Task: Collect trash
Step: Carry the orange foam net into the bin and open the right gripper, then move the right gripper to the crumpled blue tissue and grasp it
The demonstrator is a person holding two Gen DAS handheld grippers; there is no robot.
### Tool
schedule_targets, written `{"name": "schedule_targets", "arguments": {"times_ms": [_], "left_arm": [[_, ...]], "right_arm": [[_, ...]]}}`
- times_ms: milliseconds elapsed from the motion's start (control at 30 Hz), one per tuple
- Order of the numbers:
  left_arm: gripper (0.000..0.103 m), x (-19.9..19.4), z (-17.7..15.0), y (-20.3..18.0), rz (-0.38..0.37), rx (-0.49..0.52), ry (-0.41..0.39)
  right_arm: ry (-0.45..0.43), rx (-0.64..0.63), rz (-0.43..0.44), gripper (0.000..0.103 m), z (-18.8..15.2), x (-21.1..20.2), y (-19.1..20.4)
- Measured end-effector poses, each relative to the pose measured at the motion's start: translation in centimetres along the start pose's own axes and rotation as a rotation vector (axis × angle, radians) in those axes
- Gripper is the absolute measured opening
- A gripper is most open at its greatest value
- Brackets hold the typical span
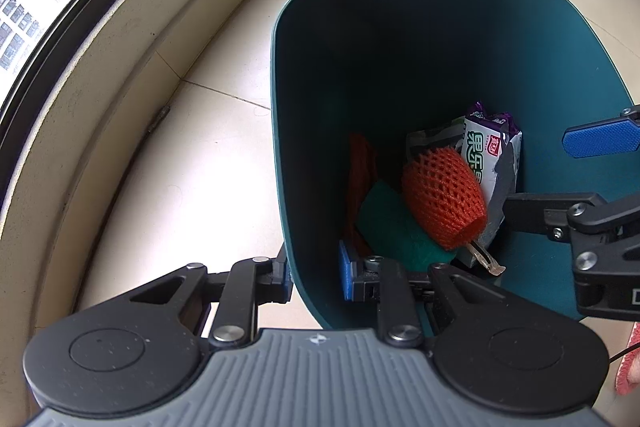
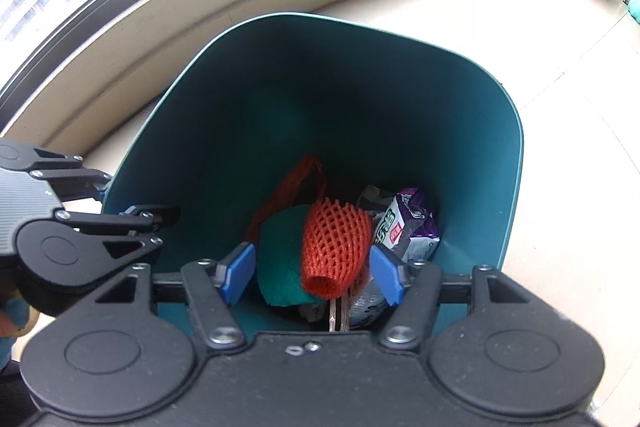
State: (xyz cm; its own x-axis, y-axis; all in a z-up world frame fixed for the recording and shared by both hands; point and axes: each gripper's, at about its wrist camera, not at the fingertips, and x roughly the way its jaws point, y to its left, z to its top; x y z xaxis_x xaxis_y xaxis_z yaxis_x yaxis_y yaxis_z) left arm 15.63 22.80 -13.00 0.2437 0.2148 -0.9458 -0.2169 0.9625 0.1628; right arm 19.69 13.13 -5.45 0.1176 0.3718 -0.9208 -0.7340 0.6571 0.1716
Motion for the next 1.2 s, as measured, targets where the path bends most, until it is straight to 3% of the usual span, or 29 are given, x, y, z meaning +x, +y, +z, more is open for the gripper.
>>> {"name": "schedule_targets", "arguments": {"times_ms": [300, 667, 900, 1200], "left_arm": [[0.022, 0.1, -0.1, -0.4, 0.017, 0.001, 0.004], [0.022, 0.3, 0.1, -1.0, 0.039, 0.007, 0.009], [0.022, 0.4, 0.0, -1.4, 0.059, 0.013, 0.007], [0.022, 0.9, 0.1, -1.5, 0.056, 0.021, 0.019]], "right_arm": [[-0.099, 0.064, 0.035, 0.080, -1.7, -7.3, -3.4], [-0.145, 0.386, -0.104, 0.092, -7.0, -11.3, -15.1], [-0.141, 0.607, -0.222, 0.096, -10.7, -10.3, -22.4], [-0.080, 0.830, -0.274, 0.099, -15.3, -5.1, -30.8]]}}
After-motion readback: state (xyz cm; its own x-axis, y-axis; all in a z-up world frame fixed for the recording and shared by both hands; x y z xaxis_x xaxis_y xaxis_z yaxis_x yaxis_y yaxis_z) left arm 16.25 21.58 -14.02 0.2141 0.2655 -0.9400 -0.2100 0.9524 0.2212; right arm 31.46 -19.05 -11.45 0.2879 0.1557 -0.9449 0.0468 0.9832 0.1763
